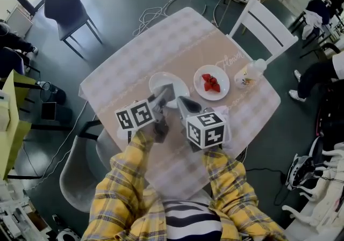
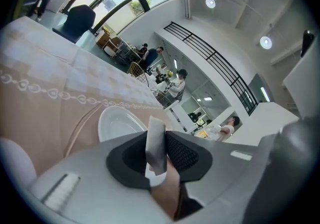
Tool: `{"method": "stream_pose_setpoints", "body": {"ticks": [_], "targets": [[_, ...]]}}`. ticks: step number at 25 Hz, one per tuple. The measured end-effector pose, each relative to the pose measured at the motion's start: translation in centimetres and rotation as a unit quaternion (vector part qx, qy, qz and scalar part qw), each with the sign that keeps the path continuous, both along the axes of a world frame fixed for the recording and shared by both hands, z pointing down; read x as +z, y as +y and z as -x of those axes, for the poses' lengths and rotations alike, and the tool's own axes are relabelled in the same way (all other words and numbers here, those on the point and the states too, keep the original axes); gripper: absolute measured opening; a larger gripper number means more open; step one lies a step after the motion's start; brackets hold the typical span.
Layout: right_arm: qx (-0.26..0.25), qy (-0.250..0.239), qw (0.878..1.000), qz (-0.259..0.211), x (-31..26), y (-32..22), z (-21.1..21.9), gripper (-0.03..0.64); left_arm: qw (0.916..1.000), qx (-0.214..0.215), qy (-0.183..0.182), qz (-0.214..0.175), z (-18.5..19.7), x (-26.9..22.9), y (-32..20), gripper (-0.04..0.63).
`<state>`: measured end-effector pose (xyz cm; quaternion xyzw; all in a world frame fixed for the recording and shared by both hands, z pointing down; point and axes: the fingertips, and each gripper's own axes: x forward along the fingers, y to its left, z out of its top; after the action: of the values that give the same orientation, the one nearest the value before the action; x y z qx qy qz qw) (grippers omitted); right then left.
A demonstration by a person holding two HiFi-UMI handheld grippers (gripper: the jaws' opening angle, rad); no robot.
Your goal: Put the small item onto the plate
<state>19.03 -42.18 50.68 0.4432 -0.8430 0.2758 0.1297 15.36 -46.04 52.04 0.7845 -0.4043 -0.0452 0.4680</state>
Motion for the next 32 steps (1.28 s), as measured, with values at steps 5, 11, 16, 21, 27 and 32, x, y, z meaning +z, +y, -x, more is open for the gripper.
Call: {"method": "stream_pose_setpoints", "body": {"ticks": [5,11,16,21,27,32], "targets": [[-0.001,-0.003,1.000,0.002,0.1,-0.2,0.1,-0.002,0.9993,0.018,-0.027,0.017,-0.7,0.8,-0.5,0.084],[0.000,-0.008,1.000,0.004,0.2,-0.3,-0.1,-0.002,0.9964,0.033,-0.072,0.029,-0.8,1.8,-0.6,0.086],[-0.005,-0.007,1.000,0.007,0.4,-0.2,0.2,-0.002,0.9944,0.046,-0.091,0.031,-1.2,2.3,-0.5,0.087],[-0.006,-0.007,1.000,0.008,0.5,-0.3,0.2,-0.002,0.9840,0.028,-0.176,0.003,0.2,2.4,-1.2,0.132],[-0.007,-0.006,1.000,0.007,0.5,-0.1,0.3,-0.002,0.9631,0.017,-0.268,-0.013,1.8,3.2,-1.3,0.253],[-0.006,-0.005,1.000,0.009,0.6,0.1,0.1,-0.002,0.9599,-0.015,-0.279,-0.024,2.8,2.7,-1.3,0.329]]}}
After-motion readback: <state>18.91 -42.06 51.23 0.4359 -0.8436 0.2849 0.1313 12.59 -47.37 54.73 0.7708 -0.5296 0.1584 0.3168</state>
